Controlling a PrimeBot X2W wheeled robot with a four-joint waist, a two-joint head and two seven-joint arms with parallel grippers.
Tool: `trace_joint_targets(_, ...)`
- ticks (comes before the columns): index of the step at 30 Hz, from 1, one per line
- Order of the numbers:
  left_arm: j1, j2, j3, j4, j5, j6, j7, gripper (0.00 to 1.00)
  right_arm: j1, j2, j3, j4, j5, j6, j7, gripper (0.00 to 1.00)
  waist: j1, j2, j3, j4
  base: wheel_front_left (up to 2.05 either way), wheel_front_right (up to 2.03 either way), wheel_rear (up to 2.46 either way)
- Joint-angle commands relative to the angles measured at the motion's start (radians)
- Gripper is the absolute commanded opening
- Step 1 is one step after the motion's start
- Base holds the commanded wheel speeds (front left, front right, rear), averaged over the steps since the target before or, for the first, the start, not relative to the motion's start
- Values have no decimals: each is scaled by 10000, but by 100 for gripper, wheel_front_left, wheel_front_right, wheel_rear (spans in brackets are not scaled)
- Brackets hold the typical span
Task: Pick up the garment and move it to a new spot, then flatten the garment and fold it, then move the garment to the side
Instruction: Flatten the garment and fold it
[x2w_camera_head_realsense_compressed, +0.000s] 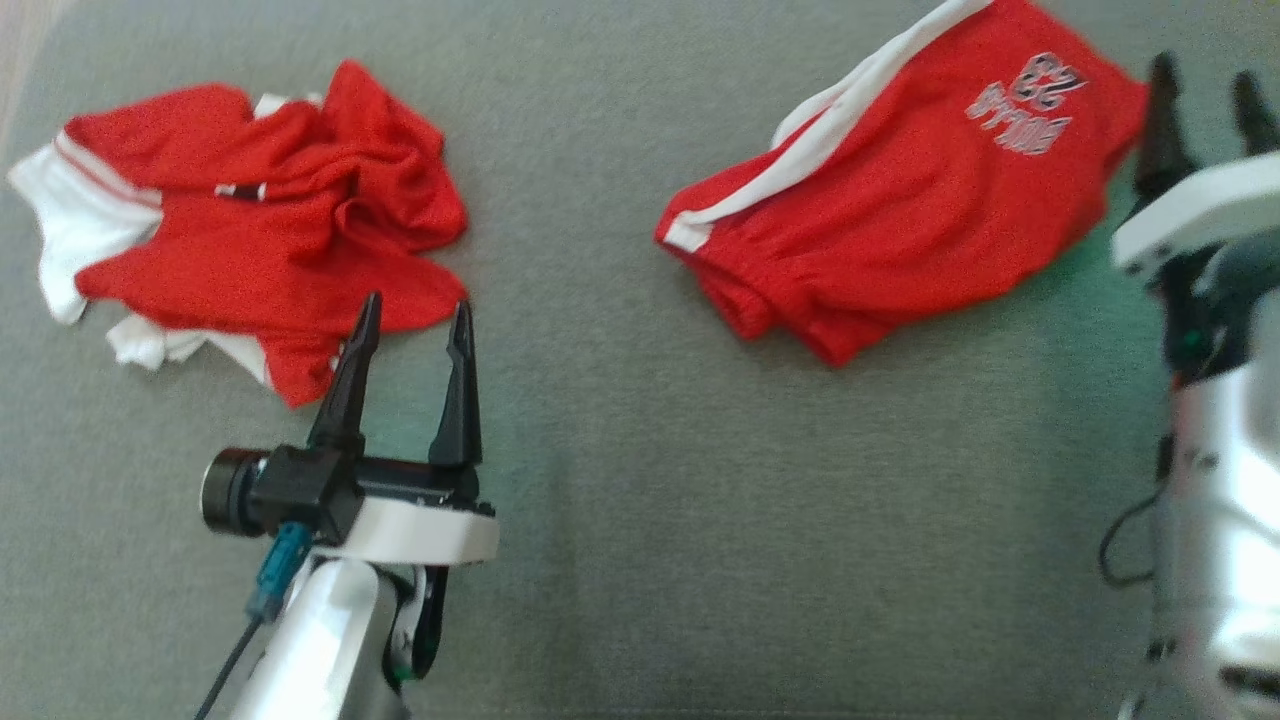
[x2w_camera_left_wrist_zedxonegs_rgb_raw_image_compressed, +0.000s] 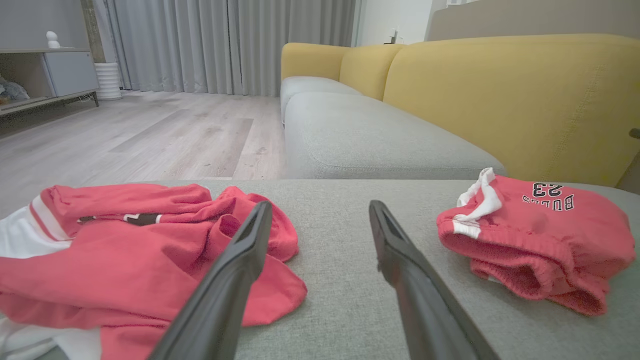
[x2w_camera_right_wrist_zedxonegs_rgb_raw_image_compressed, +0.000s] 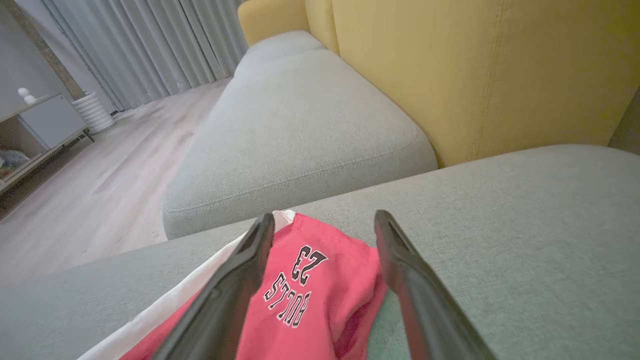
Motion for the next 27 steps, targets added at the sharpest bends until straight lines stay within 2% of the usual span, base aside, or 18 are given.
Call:
trace_joint_targets(1,-478,-35,494,-237,123,-109,-53,100,-834,-18,-386,223,-541,65,344,100,-3,0,664,604,0,0,0)
trace_joint_targets(6,-734,-330,539,-108,273,-415,-53,100,-2109,-329,-1854,1806,-2439,65,803,100,-3,0,1109,1053,0,0,0)
trace_joint_targets(12,-877,-573,587,-76,456,-658,-53,100,-3053,-532,-3778,2927,-4258,65,605,100,-3,0,1388,1363,0,0,0)
trace_joint_targets(19,-931,-717,772,-69,546,-818,-53,100,-3697,-526,-5199,3765,-5593,65,629,100,-3,0,1568,1472,0,0,0)
trace_joint_targets(27,-966,-788,946,-35,610,-935,-53,100,-4090,-508,-5906,4568,-6313,65,823,100,-3,0,1675,1436,0,0,0)
